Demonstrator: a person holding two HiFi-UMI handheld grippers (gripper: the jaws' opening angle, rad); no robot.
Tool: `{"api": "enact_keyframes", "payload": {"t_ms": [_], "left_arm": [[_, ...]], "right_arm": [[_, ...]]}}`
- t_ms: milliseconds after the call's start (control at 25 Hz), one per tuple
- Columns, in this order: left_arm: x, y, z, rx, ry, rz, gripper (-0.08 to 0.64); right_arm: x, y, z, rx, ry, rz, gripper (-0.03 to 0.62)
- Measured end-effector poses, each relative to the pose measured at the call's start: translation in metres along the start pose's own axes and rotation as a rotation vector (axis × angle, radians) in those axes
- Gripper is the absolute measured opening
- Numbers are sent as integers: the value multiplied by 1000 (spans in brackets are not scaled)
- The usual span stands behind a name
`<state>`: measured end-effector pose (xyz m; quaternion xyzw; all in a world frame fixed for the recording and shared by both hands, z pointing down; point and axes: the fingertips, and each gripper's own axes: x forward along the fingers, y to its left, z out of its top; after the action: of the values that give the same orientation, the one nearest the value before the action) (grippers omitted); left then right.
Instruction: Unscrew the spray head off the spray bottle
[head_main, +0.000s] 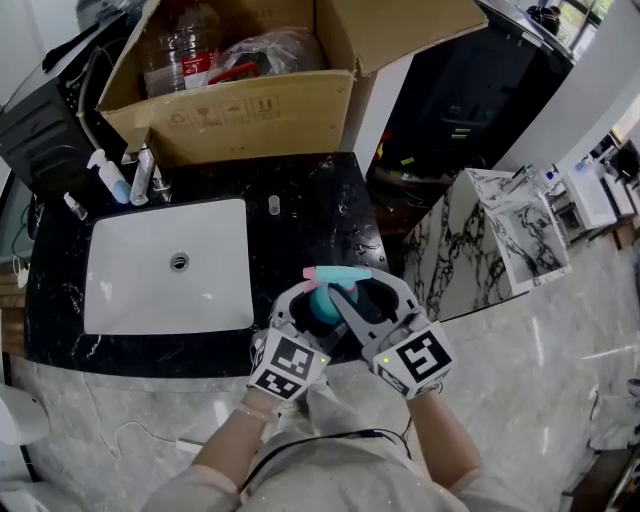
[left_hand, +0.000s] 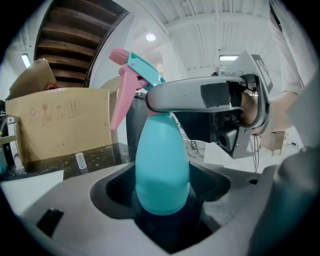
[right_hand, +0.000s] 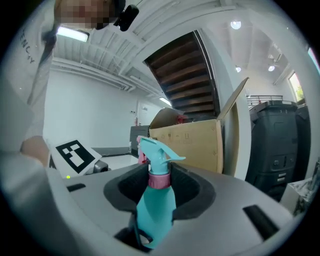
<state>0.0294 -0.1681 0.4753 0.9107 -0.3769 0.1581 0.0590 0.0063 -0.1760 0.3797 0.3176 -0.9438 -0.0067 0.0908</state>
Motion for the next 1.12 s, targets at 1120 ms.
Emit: {"api": "enact_keyframes", "payload": {"t_ms": [1120], "left_arm": [[3,4,-4,-47,17,49,341]], "right_arm": [[-18,23,12,177,-48,-66,273]]}}
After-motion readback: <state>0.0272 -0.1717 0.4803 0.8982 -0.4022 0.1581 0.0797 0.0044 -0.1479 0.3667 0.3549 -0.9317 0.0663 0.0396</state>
